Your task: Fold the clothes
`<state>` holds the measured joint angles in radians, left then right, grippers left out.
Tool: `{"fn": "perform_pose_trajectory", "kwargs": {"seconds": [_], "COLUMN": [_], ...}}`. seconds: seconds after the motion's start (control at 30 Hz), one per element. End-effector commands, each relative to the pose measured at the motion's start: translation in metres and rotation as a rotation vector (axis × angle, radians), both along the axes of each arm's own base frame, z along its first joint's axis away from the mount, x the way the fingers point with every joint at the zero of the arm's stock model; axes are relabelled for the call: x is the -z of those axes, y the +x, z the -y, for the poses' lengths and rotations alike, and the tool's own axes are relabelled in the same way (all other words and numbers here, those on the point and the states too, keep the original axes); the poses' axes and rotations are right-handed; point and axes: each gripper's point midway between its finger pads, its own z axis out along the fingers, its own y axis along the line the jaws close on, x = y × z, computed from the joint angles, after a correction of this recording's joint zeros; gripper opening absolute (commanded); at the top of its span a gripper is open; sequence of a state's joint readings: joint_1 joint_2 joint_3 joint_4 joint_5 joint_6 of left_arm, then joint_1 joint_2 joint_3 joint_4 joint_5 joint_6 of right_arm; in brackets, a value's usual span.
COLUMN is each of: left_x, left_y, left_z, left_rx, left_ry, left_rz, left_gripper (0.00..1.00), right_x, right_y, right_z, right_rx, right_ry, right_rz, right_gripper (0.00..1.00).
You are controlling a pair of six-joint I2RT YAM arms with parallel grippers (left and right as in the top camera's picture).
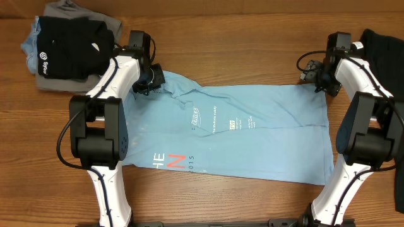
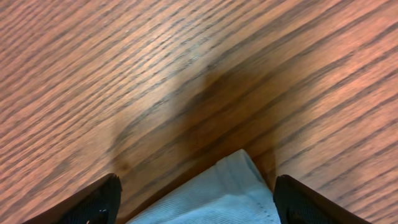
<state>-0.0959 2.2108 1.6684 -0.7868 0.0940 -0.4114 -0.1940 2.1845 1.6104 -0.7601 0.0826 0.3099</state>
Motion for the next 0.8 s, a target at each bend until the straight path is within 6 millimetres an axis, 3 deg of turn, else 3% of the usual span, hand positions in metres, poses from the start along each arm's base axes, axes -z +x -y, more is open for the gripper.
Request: {"fn": "perform_pose_trajectory", "kwargs": {"seconds": [0.0, 0.13, 0.17, 0.23, 0.27, 0.37, 0.43, 0.7, 0.77], "left_x": [0.003, 0.003, 0.003, 0.003, 0.003, 0.002, 0.0, -0.024, -0.031], "left_y": [-0.002, -0.002, -0.002, -0.002, -0.002, 0.001, 0.003, 0.014, 0.015], "left_z": [-0.003, -0.003, -0.003, -0.003, -0.003, -0.006, -0.007, -0.006, -0.005], "left_rx": [0.006, 0.006, 0.006, 0.006, 0.005, 0.001, 0.004, 0.004, 0.015], "left_ry": [0.004, 0.004, 0.004, 0.004, 0.005, 0.023, 0.029, 0.026, 0.029], "left_rz": [-0.009, -0.009, -0.009, -0.009, -0.008, 0.004, 0.01, 0.035, 0.037], "left_gripper": [0.15, 0.15, 0.15, 0.16, 0.16, 0.14, 0.06, 0.04, 0.04], "right_x": [0.002, 0.008, 0.009, 0.009, 0.009, 0.009, 0.009, 0.006, 0.003], "right_y": [0.005, 0.004, 0.004, 0.004, 0.003, 0.003, 0.001, -0.006, -0.008], "right_z": [0.01, 0.01, 0.01, 0.012, 0.012, 0.013, 0.016, 0.027, 0.031], "right_rx": [0.015, 0.014, 0.015, 0.024, 0.029, 0.032, 0.063, 0.129, 0.164], "right_ry": [-0.024, -0.022, -0.021, -0.027, -0.03, -0.031, -0.044, -0.092, -0.103], "right_rz": [0.004, -0.009, -0.01, -0.01, -0.011, -0.012, -0.016, -0.039, -0.043], "right_gripper": [0.83, 0.76, 0.71, 0.49, 0.43, 0.3, 0.23, 0.04, 0.04]}}
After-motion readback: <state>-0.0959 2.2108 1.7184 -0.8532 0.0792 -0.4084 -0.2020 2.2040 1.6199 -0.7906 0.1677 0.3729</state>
